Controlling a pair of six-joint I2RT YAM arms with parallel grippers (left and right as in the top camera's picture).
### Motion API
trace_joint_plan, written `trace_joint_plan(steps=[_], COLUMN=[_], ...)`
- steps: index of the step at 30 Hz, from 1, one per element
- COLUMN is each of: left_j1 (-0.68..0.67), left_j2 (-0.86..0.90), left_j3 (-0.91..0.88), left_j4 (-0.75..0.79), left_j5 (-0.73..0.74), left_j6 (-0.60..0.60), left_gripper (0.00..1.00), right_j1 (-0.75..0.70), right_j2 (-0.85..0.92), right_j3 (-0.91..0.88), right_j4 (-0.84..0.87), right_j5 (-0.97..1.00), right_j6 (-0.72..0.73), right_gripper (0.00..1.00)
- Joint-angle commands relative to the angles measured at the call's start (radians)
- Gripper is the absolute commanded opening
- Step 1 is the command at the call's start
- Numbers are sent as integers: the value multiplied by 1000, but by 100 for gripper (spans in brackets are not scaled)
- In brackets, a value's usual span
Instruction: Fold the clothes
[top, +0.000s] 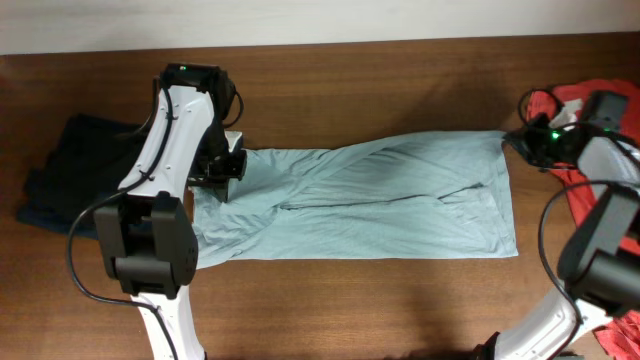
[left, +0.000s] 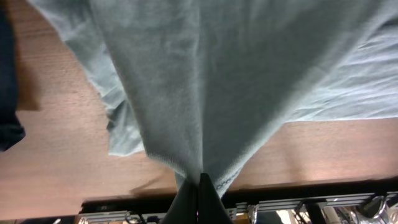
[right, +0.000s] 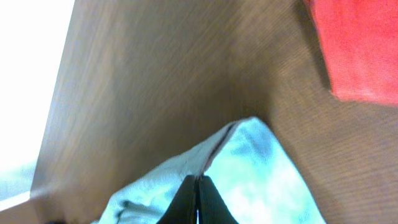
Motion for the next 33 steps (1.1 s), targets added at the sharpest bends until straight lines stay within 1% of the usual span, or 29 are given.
trace_joint_plan(steps=[1,5,8,14,15,20,28,33], left_j1=[20,38,51,60,60,63,116,148], left_j2=[-22,-36,-55,-89,-89,-108,-195,-203], left_j3=[0,0,0,-3,-3,-3,-3,-7], left_j4=[-5,-5,-5,-5,-5,-5,-5,-5], left_j5=[-34,-35,-37,-37,-34,-37,-64,-67], left_j6=[-10,-2,20,21,23,67,70,86], left_gripper=[1,0,0,1,1,1,1,1], right_j1=[-24,-31,-31,-31,-31,-31,-32,-32], right_j2=[-80,-101,-102,-102,-102,-103,-120,-123], right_j3=[22,22,23,23,23,24,65,67], right_j4=[-81,-220,-313,-455,-494,-542,-612,-643], right_j5=[-16,0,56,158,206,273,288,320], right_j6=[-112,-147,-174,-244,-245,-261,-296,-296], right_gripper=[4,4,4,4,4,4,4,4])
